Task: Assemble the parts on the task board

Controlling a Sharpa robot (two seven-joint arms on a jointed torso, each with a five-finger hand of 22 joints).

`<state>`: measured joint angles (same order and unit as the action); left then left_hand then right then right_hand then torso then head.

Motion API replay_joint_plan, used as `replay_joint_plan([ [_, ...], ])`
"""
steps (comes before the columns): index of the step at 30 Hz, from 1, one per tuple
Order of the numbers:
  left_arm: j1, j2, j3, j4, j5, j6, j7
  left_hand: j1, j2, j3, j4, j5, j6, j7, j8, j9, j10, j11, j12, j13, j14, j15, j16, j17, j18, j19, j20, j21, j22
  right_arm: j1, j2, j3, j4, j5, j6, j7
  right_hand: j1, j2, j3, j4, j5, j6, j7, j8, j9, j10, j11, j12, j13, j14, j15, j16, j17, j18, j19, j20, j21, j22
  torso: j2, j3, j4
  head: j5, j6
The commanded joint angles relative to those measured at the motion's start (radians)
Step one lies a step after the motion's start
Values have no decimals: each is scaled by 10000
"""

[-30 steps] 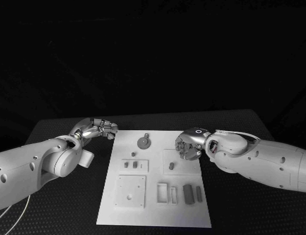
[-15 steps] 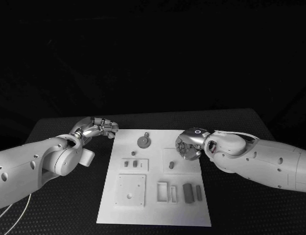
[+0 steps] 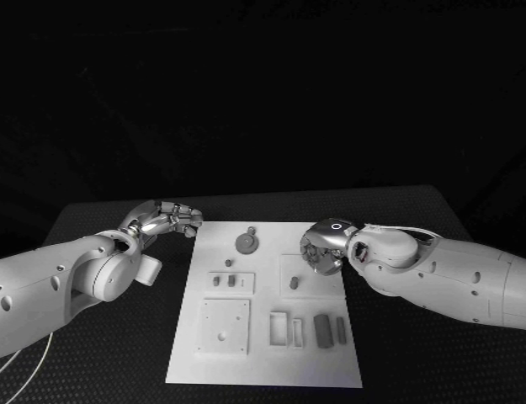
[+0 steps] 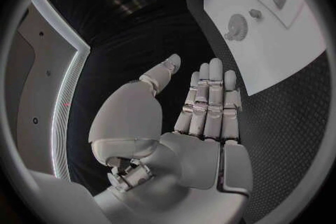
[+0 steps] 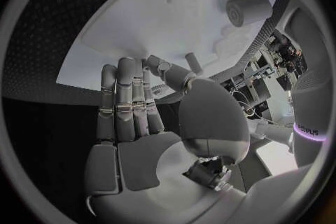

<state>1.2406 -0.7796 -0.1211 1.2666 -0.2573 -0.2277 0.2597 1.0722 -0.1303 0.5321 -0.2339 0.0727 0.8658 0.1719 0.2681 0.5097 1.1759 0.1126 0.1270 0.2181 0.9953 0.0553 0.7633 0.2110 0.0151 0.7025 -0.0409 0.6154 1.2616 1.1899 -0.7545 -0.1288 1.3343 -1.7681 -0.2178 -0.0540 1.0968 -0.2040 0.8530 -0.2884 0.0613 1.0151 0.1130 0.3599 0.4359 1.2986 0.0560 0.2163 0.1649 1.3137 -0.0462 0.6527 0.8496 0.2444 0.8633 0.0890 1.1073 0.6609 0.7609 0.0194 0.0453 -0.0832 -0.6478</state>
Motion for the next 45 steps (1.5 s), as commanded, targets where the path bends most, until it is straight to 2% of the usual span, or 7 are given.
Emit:
replay_joint_plan([
  [1, 9, 13, 7, 17, 68, 131, 66, -51, 45, -77, -1, -18, -32, 35, -18, -13, -9, 36, -46, -14, 78, 22, -73, 18, 159, 59, 2, -37, 14, -146, 57, -80, -26, -296, 275, -94, 90, -22, 52, 25, -62, 64, 25, 48, 1, 28, -8, -49, -15, 32, -49, 55, 19, 174, 79, -5, 69, 14, 1, -3, 2, 3, -28],
  [11, 9, 26, 7, 1, 68, 99, 37, -52, 50, -79, 0, -17, -57, 45, -27, -21, -18, 43, -62, -23, 83, 20, -86, 39, 158, 66, -1, -44, 18, -200, 134, -112, -83, -488, 307, -169, 101, 8, 110, 31, -43, 89, 14, 52, 11, 47, -19, -58, 20, 27, -60, 86, 37, 174, 106, -31, 89, 32, -7, -12, 8, -11, -44],
  [16, 9, 36, 7, -13, 68, 78, 40, -56, 58, -82, 4, -16, -93, 60, -42, -31, -26, 50, -79, -31, 92, 17, -99, 63, 156, 74, -4, -51, 22, -208, 129, -118, -60, -603, 239, -233, 197, 178, 428, 28, -57, 407, -113, 178, 117, 357, -166, 40, 258, 133, -210, 523, 257, 174, 322, -177, 357, 209, -3, -6, 3, -4, -40],
  [20, 9, 42, 7, -28, 68, 59, 51, -58, 61, -83, 7, -16, -104, 64, -46, -35, -28, 52, -84, -34, 96, 16, -104, 72, 156, 79, -6, -53, 24, -210, 106, -119, -29, -598, 184, -234, 173, 196, 545, 30, -63, 540, -174, 243, 223, 494, -237, 87, 424, 152, -282, 760, 357, 174, 418, -260, 477, 296, -7, -6, -1, -3, -44],
  [36, 8, 70, 7, -84, 68, 23, 69, -64, 68, -91, 10, -14, -158, 86, -64, -50, -34, 60, -108, -47, 114, 9, -125, 117, 157, 102, -13, -65, 32, -207, -8, -109, 91, -607, -356, -196, 145, 193, 690, 30, -111, 648, -235, 308, 376, 630, -318, 141, 645, 168, -367, 1004, 443, 174, 528, -360, 604, 388, -8, -11, 5, 7, -65],
  [39, 8, 77, 8, -85, 69, 21, 67, -67, 71, -92, 13, -13, -169, 90, -67, -53, -33, 61, -112, -49, 117, 8, -129, 126, 157, 107, -15, -67, 33, -204, -91, -87, 175, -556, -392, -186, 140, 176, 702, 34, -116, 654, -240, 317, 399, 638, -325, 144, 670, 166, -374, 1029, 452, 174, 541, -374, 618, 398, -5, -14, 4, 1, -61],
  [45, 8, 99, 8, -132, 69, 26, 62, -73, 68, -96, 16, -13, -183, 96, -70, -57, -33, 62, -117, -52, 121, 6, -137, 139, 156, 112, -16, -72, 35, -122, -191, 45, 323, -250, -281, -89, 124, 159, 716, 43, -117, 661, -247, 329, 430, 652, -334, 150, 705, 166, -383, 1064, 465, 174, 555, -388, 633, 410, -3, -13, 3, -7, -53],
])
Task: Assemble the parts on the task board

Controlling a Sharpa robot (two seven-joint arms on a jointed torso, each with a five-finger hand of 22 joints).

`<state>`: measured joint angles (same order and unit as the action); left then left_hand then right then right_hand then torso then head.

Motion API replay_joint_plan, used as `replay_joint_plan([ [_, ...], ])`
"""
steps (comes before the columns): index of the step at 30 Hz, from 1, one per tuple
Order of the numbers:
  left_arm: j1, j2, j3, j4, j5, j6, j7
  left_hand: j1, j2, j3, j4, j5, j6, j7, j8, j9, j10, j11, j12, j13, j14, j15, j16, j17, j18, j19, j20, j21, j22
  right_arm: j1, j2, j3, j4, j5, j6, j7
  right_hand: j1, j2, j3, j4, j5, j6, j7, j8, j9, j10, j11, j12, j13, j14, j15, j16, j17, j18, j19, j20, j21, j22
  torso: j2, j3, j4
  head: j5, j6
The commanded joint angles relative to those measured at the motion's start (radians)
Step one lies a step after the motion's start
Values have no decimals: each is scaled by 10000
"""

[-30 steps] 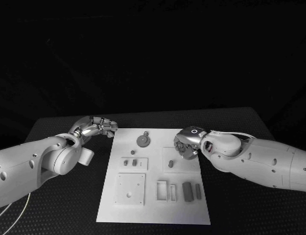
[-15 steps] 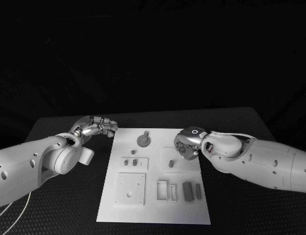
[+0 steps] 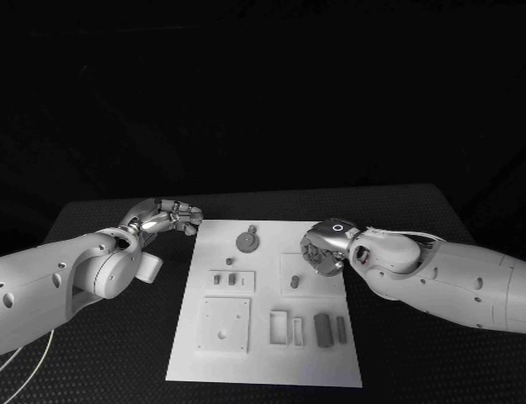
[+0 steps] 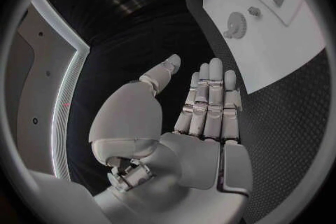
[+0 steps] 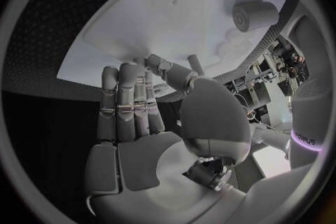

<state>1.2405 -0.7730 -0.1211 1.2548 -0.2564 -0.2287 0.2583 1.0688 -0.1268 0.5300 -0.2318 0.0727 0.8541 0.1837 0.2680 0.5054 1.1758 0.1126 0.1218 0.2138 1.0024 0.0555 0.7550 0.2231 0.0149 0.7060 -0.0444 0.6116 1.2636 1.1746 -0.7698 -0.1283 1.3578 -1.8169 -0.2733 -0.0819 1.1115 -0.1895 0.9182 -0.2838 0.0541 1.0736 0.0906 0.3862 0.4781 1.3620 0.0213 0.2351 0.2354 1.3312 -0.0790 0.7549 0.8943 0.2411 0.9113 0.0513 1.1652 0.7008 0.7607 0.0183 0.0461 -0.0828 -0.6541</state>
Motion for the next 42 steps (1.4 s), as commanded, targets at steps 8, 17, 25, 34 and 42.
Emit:
replay_joint_plan([
  [8, 9, 34, 8, -61, 61, 33, 64, -40, 30, -78, -5, -11, -83, -14, -74, -18, -32, 64, -72, -14, 53, 3, -65, 35, 157, 81, 18, -43, 16, 288, -259, 200, 332, 839, 643, 396, -57, 37, 63, 0, -37, 65, -22, 67, 40, 16, 11, -43, 36, -18, -58, 75, 28, 207, 82, -23, 67, 25, 0, -5, 3, -13, 9],
  [17, 10, 42, 8, -108, 61, 29, 59, -43, 26, -80, -2, -11, -99, -9, -78, -23, -32, 66, -80, -18, 55, 3, -76, 51, 156, 86, 16, -51, 18, 404, -368, 338, 532, 1213, 662, 415, -82, 56, 47, -11, -37, 58, -21, 68, 63, 17, 8, -45, 65, -27, -61, 97, 34, 207, 83, -30, 81, 38, 1, -4, 2, -2, 28],
  [25, 11, 70, 8, -154, 68, -42, 80, -44, 25, -80, 0, -11, -105, -6, -78, -24, -32, 67, -84, -20, 57, 2, -82, 59, 156, 88, 16, -55, 18, 434, -274, 413, 1022, 1573, 61, 541, -96, 71, 39, -14, -31, 53, -20, 66, 78, 14, 8, -49, 83, -32, -62, 110, 36, 207, 82, -34, 89, 47, -3, 1, -7, 125, 25],
  [34, 14, 116, 9, -251, 205, -197, 130, -42, 23, -78, 3, -8, -104, -6, -72, -24, -19, 63, -83, -20, 57, 2, -92, 73, 156, 91, 15, -62, 19, 434, 273, 415, 1508, 1665, -134, 623, -94, 88, 38, -21, -28, 46, -19, 64, 91, 10, 7, -53, 100, -39, -63, 119, 36, 207, 84, -41, 97, 55, -2, -5, 2, 373, -18],
  [42, 19, 220, 10, -311, 218, -241, 143, -38, 14, -75, 6, -6, -94, -10, -60, -23, 3, 55, -79, -19, 57, 2, -107, 91, 154, 93, 15, -73, 21, 433, 1060, 406, 1672, 1253, -40, 620, -93, 110, 33, -26, -23, 34, -16, 58, 106, 1, 8, -61, 118, -45, -62, 130, 34, 207, 88, -48, 109, 65, -7, -14, -4, 643, -66],
])
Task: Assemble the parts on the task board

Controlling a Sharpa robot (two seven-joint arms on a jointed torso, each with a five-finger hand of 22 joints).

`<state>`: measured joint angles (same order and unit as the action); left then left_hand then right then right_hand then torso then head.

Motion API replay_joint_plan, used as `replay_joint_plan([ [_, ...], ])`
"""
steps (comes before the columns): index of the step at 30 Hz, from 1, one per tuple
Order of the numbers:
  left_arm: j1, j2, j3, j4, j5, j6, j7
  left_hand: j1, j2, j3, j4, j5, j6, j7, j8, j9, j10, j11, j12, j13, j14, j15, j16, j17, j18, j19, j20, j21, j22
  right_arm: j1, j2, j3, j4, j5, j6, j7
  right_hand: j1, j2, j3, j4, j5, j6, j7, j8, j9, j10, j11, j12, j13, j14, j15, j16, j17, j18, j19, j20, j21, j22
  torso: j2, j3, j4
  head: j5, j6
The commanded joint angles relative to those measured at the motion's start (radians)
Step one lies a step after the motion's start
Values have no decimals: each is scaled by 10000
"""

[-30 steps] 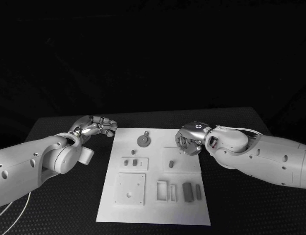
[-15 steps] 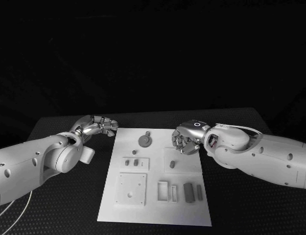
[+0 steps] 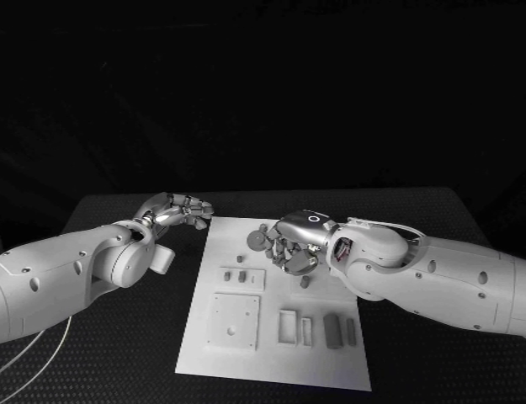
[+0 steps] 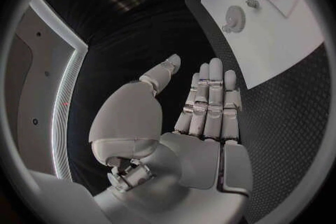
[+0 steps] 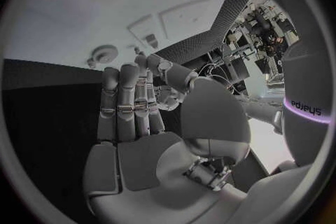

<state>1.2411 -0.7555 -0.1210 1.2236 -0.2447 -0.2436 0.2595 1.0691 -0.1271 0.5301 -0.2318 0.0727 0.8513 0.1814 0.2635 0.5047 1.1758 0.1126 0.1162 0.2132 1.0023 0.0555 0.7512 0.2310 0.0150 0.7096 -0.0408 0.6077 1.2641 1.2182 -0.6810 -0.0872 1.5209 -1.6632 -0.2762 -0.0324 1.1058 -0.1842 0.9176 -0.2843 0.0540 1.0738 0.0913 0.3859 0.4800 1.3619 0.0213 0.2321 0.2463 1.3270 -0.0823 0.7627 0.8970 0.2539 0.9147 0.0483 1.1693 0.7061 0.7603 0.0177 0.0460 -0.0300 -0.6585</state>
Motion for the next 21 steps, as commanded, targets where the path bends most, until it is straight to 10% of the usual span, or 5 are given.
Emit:
replay_joint_plan([
  [1, 14, 51, 9, -2, 105, -97, 131, -41, 16, -76, 7, -6, -66, 12, -13, -15, 4, 54, -22, -12, 58, 2, -70, 13, 153, 58, -22, -34, 17, -4, 272, -22, 35, -304, 13, 130, -36, 60, 38, -21, -22, 32, -23, 61, 88, 2, 8, -32, 12, -3, -29, 53, 7, 79, 53, -18, 69, 13, -5, -10, -1, 135, -30],
  [21, 56, 285, 10, -32, 117, -132, 137, -40, 10, -71, 19, -5, -64, 9, -2, -16, 17, 50, -27, -16, 57, 4, -91, 39, 151, 64, -21, -49, 19, -568, 1396, -743, -320, -793, 355, 267, -59, 118, 12, -25, 1, 9, -14, 48, 122, -13, 14, -48, 56, -16, -24, 73, -3, 79, 41, -23, 86, 35, 9, -7, 11, 347, -194],
])
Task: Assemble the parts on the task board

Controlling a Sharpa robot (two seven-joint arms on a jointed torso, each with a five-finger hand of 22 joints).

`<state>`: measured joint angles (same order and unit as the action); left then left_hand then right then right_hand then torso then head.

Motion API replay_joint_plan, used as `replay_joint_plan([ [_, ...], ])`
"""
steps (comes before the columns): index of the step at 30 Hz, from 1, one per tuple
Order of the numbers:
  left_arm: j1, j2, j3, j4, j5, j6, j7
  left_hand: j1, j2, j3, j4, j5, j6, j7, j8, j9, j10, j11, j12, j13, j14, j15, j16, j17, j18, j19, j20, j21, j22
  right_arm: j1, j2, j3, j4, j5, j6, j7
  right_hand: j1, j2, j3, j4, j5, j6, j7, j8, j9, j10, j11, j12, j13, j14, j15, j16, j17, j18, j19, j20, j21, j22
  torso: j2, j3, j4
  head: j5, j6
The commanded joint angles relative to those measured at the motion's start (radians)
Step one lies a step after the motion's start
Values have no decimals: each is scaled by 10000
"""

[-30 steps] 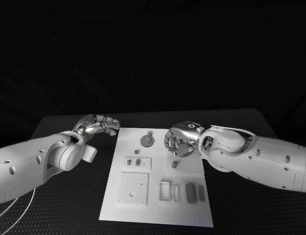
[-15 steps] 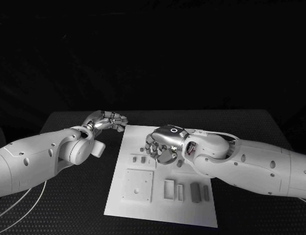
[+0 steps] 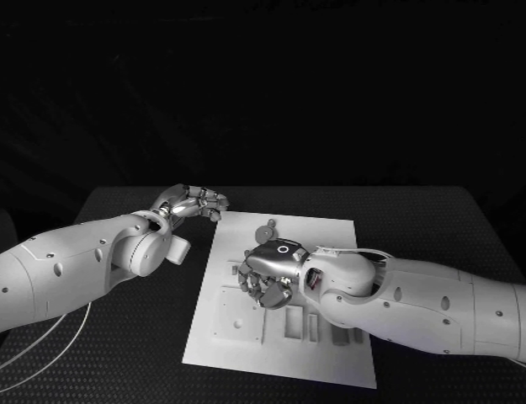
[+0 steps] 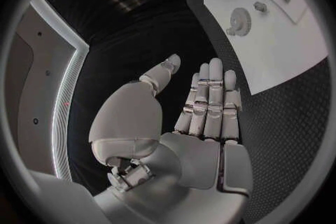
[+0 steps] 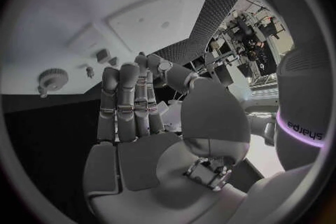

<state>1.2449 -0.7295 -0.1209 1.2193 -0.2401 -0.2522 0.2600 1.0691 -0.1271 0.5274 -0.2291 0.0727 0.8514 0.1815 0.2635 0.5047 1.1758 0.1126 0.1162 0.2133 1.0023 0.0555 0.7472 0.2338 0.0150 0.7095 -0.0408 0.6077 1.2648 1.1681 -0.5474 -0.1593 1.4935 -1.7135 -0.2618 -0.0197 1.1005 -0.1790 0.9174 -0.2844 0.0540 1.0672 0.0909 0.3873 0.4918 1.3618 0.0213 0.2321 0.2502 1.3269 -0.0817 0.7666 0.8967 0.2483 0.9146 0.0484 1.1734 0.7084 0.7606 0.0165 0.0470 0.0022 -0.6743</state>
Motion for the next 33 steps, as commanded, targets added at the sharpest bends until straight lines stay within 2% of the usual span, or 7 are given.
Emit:
replay_joint_plan([
  [1, 18, 25, 9, 10, 71, -48, 131, -40, 10, -44, -7, -4, -65, 8, -2, -17, 17, 50, -28, -17, 57, 4, -53, 13, 151, 65, -21, -50, 12, -100, 87, -41, -56, -295, 217, 141, -7, 69, 13, -24, 2, 74, -10, 33, 5, -12, 14, -48, 18, -16, -30, 35, 0, 135, 42, -24, 46, 13, 6, 8, -1, 36, -46],
  [10, 21, 51, 9, 12, 71, -38, 133, -37, 10, -40, -2, -3, -65, 7, 2, -17, 23, 49, -30, -18, 58, 4, -62, 25, 150, 67, -21, -56, 13, -315, 265, -163, -296, -495, 250, 163, -18, 92, 1, -26, 9, 67, -8, 29, 21, -17, 15, -55, 39, -22, -28, 43, -6, 135, 35, -25, 53, 23, 6, 2, 11, 139, -178],
  [20, 21, 32, 9, -2, 72, -34, 134, -41, 8, -40, 5, -4, -67, 8, 5, -19, 24, 49, -34, -20, 59, 5, -70, 37, 149, 70, -20, -62, 14, -402, 253, -178, -430, -526, 265, 179, -21, 103, -5, -29, 10, 64, -7, 26, 31, -19, 16, -58, 52, -24, -28, 48, -10, 135, 30, -26, 57, 30, 6, 4, -4, 192, -247],
  [33, 21, 33, 9, 24, 72, -25, 131, -42, 8, -39, 13, -3, -73, 10, 6, -21, 24, 50, -40, -24, 61, 5, -80, 52, 148, 74, -20, -70, 16, -436, 295, -191, -687, -555, 228, 192, -25, 112, -11, -31, 9, 62, -7, 24, 42, -21, 15, -62, 66, -27, -28, 54, -14, 135, 25, -27, 63, 37, 5, 3, -8, 232, -265],
])
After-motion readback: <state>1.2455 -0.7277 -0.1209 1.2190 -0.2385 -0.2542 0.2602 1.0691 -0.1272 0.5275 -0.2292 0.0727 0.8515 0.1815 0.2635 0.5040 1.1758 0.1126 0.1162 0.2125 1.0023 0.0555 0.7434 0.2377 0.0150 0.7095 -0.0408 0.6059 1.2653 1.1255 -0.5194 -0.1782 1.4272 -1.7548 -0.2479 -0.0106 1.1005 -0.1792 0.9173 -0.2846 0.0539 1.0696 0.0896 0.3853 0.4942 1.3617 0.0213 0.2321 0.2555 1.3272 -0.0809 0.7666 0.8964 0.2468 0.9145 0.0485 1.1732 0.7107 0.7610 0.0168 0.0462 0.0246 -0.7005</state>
